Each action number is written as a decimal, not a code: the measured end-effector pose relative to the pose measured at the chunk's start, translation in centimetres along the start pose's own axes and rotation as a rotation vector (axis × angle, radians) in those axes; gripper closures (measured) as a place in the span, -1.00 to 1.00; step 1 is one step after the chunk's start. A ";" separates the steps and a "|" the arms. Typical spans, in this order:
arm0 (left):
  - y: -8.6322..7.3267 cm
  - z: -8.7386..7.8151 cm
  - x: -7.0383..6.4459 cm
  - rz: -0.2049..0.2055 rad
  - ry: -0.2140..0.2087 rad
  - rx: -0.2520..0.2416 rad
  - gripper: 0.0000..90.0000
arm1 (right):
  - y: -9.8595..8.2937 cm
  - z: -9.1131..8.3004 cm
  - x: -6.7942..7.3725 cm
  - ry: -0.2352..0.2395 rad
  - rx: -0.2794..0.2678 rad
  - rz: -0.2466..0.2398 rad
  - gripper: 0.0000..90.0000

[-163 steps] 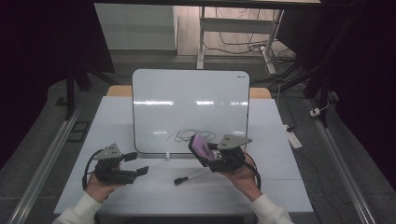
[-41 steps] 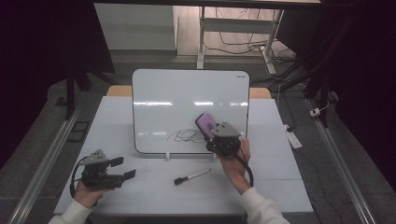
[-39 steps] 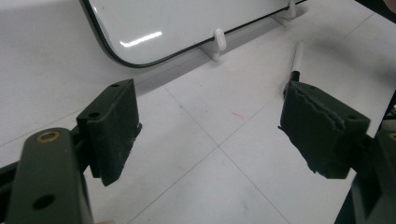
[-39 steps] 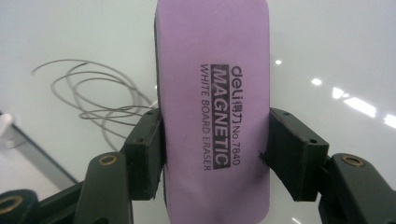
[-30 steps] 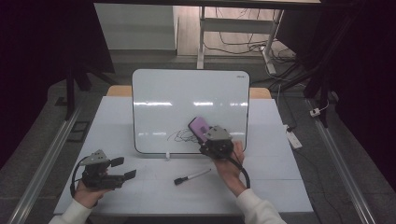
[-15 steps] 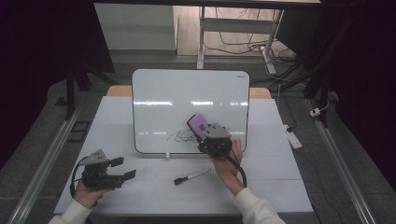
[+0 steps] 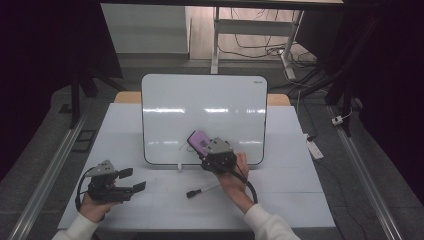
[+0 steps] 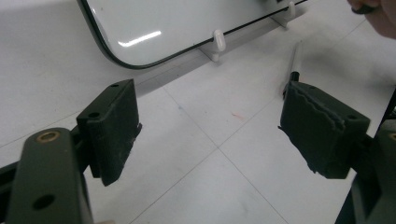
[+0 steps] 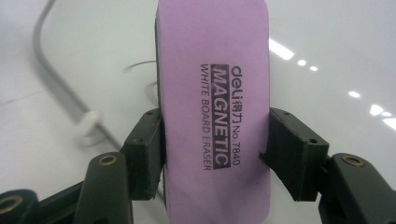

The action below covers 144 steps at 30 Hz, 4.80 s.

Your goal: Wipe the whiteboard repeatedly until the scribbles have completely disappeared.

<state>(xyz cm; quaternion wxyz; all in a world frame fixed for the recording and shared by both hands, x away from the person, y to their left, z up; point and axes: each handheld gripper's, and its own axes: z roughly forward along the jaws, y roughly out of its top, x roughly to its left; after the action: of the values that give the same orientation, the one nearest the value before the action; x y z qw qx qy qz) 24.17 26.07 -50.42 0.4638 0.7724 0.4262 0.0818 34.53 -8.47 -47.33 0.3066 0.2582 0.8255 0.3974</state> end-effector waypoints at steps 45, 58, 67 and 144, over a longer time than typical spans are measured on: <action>0.0 0.0 0.1 0.003 -0.005 -0.004 -0.55 | 3.6 4.5 6.3 0.146 -0.025 -0.040 -0.11; 0.0 -0.1 0.1 0.004 0.002 -0.007 -0.55 | 2.2 0.7 -0.8 -0.047 -0.051 0.060 -0.11; 0.1 0.1 0.1 0.002 0.006 -0.001 -0.55 | 3.5 3.6 4.0 0.061 -0.053 -0.023 -0.11; 0.2 0.0 0.3 0.006 -0.008 -0.012 -0.55 | 2.5 3.7 5.4 0.068 -0.020 -0.067 -0.11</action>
<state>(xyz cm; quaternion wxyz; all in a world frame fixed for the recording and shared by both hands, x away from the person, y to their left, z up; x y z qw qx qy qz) 24.42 26.26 -50.32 0.4700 0.7711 0.4214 0.0829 33.94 -1.69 -48.76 0.2939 0.2138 0.8395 0.4039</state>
